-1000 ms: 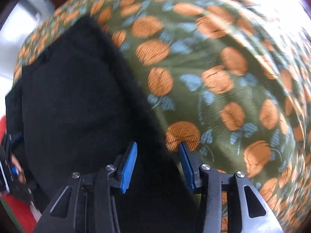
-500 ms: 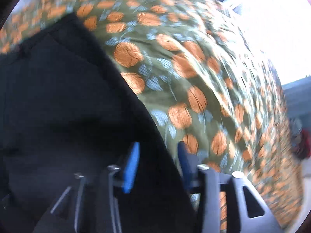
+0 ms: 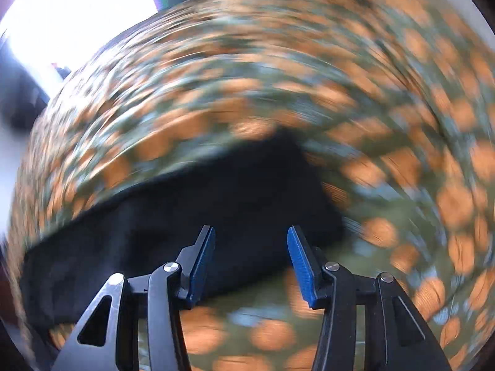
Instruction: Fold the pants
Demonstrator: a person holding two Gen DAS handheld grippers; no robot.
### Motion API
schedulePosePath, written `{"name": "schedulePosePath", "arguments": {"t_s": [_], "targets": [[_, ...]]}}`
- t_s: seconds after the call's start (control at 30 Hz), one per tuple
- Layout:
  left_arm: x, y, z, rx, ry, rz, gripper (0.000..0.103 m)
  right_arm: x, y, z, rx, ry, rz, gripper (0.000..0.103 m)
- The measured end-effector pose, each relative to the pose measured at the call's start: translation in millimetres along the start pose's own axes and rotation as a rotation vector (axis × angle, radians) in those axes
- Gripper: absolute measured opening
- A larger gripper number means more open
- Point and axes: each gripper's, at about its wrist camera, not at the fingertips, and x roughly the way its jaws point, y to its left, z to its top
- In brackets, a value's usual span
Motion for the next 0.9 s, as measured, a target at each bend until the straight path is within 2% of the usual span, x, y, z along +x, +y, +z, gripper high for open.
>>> {"name": "schedulePosePath", "arguments": {"t_s": [0.07,0.13,0.2,0.23,0.27,0.33,0.37,0.4,0.43,0.47,0.53,0.6,0.67,0.7,0.73,0.77,0.8,0.87,0.9], "targets": [[-0.6,-1.4,-1.2,0.003,-0.008,0.008,0.103,15.1,-34.1,-3.2,0.129,0.044,0.071,0.052],[-0.8,-1.3,-1.5,0.005,-0.014,0.013,0.103,34.6,-45.8,-12.3,0.233,0.087,0.1,0.052],[-1.2,-1.8,-2.3,0.006,-0.02,0.018,0.103,48.4,-46.1,-17.6,0.32,0.059,0.105,0.051],[-1.4,-1.9,-2.5,0.007,-0.023,0.021,0.103,50.6,-43.4,-12.1,0.326,0.012,0.096,0.035],[-1.4,-1.9,-2.7,0.007,-0.023,0.022,0.103,46.8,-33.8,-3.4,0.281,-0.044,0.058,0.013],[-1.3,-2.7,-3.3,0.01,-0.024,0.027,0.103,29.9,-8.1,18.9,0.117,-0.177,-0.001,0.012],[-1.1,-3.0,-3.3,0.012,-0.025,0.03,0.103,23.7,3.5,29.6,0.014,-0.226,-0.074,0.012],[-0.9,-4.0,-3.9,0.019,-0.026,0.034,0.103,24.9,9.4,37.6,-0.063,-0.238,-0.144,0.012],[-0.7,-5.0,-4.3,0.025,-0.029,0.042,0.103,29.0,16.0,44.6,-0.136,-0.225,-0.212,0.014],[-0.8,-5.5,-4.3,0.026,-0.03,0.046,0.103,35.5,17.7,48.2,-0.165,-0.188,-0.242,0.023],[-0.5,-5.1,-4.2,0.024,-0.028,0.048,0.103,39.6,11.7,49.5,-0.172,-0.105,-0.287,0.036],[-0.1,-4.2,-3.4,0.021,-0.022,0.047,0.103,17.6,6.2,36.2,-0.17,-0.159,-0.284,0.039],[-0.1,-3.6,-0.4,0.02,0.001,0.048,0.103,-11.3,13.6,14.2,-0.181,-0.243,-0.224,0.056],[-1.3,-3.6,2.2,0.021,0.023,0.052,0.103,-24.6,21.0,-2.2,-0.195,-0.256,-0.16,0.059],[-5.1,-3.1,7.0,0.015,0.061,0.053,0.102,-39.3,31.3,-23.9,-0.216,-0.25,-0.059,0.059],[-8.6,-3.5,9.9,0.004,0.083,0.048,0.102,-55.2,45.2,-55.1,-0.237,-0.216,0.077,0.059],[-19.2,-6.9,14.1,-0.016,0.108,0.003,0.102,-63.3,52.6,-75.8,-0.25,-0.184,0.166,0.06],[-37.5,-20.5,14.3,-0.021,0.108,-0.099,0.103,-83.6,85.0,-146.4,-0.337,-0.061,0.461,0.065],[-47.7,-34.9,11.9,0.001,0.111,-0.152,0.103,-90.6,98.3,-175.9,-0.389,-0.02,0.56,0.066]]}}
